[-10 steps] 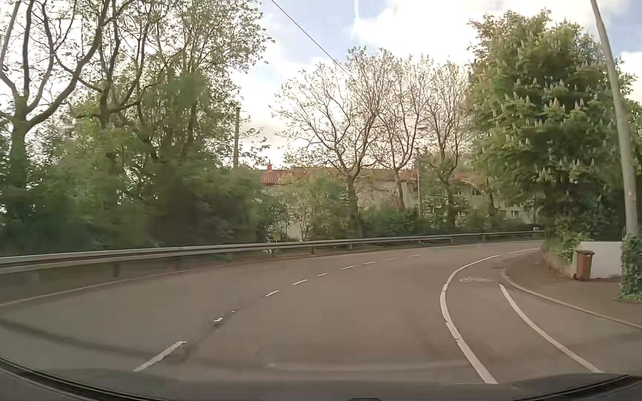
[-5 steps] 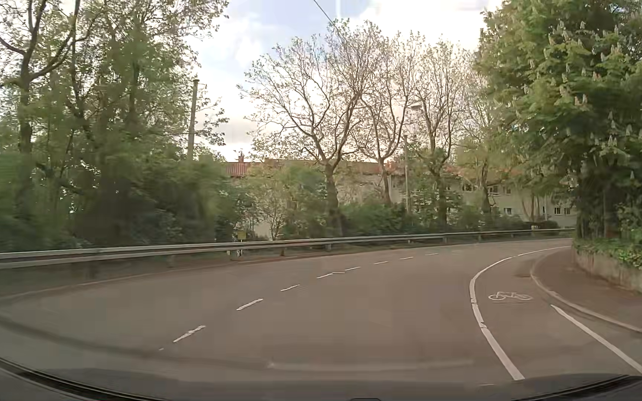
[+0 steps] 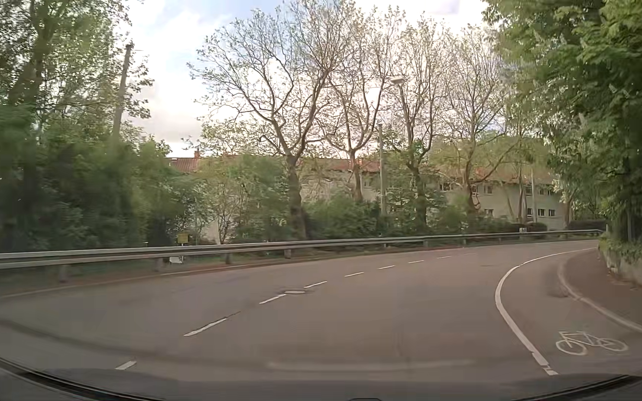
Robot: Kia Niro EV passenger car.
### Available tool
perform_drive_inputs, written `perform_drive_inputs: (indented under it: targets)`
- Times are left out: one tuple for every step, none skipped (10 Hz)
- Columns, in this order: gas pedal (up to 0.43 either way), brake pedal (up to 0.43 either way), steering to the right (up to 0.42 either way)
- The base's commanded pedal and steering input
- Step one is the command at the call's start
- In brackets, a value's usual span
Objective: Follow the waypoints while adhering to traffic rules and regulations
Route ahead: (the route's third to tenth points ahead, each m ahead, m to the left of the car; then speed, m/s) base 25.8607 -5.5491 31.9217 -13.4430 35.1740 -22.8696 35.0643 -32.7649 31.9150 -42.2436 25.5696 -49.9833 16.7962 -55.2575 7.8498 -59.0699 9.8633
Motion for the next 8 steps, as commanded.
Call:
perform_drive_inputs:
  targets:
    - [0.098,0.000,0.097]
    - [0.098,0.000,0.107]
    - [0.098,0.000,0.115]
    - [0.098,0.000,0.123]
    - [0.098,0.000,0.130]
    - [0.098,0.000,0.136]
    - [0.110,0.000,0.140]
    - [0.110,0.000,0.142]
